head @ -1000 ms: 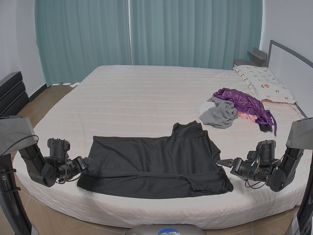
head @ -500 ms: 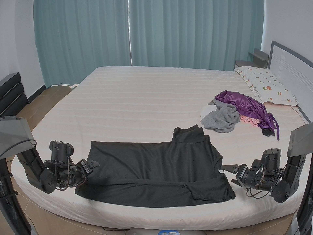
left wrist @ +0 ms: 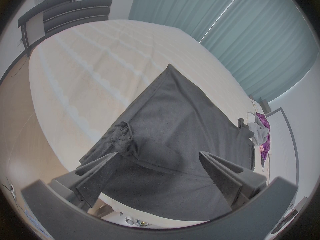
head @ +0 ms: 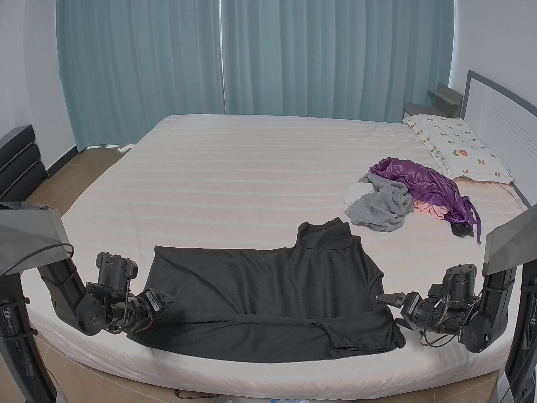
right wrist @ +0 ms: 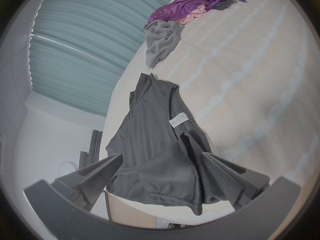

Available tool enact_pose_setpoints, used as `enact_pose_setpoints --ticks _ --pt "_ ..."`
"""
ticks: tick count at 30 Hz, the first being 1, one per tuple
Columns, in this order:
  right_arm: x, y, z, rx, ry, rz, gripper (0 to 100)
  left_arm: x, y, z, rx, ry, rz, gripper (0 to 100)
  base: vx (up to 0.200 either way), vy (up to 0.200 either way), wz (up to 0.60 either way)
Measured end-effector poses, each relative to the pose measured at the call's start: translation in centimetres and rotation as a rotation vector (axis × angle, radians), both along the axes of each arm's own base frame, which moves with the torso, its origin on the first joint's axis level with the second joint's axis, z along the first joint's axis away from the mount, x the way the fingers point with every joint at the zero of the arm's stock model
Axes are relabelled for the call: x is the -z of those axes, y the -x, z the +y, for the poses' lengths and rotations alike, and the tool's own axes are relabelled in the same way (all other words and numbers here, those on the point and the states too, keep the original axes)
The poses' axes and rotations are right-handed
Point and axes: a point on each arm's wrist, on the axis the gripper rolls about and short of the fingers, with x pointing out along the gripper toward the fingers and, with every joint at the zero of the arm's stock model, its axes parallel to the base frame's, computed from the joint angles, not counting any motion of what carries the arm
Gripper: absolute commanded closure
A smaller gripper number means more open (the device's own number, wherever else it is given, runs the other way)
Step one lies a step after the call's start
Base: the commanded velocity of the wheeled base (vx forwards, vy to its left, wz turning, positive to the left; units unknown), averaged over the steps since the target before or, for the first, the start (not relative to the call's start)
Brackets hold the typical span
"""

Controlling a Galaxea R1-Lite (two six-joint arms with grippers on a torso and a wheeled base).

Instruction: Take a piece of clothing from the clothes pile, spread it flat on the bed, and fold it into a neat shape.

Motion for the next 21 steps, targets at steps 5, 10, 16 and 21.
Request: enact_pose_setpoints --ticks 5,10,16,21 --pt "0.4 0.1 0.0 0.0 0.004 0.014 0 -1.0 0.3 0.0 -0.013 -0.02 -0.023 0 0.0 0.0 0.0" --pt "0.7 0.2 0.0 -0.002 0.007 0.026 0 -1.4 1.1 -1.2 0.025 -0.032 -0.015 0 0.0 0.0 0.0" --pt "0.9 0.3 0.0 -0.004 0.009 0.034 0 -0.9 1.5 -1.8 0.052 -0.039 0.008 0 0.0 0.0 0.0" --pt "0.9 0.4 0.1 -0.009 0.009 0.038 0 0.2 1.2 -2.0 0.059 -0.049 0.04 0 0.0 0.0 0.0"
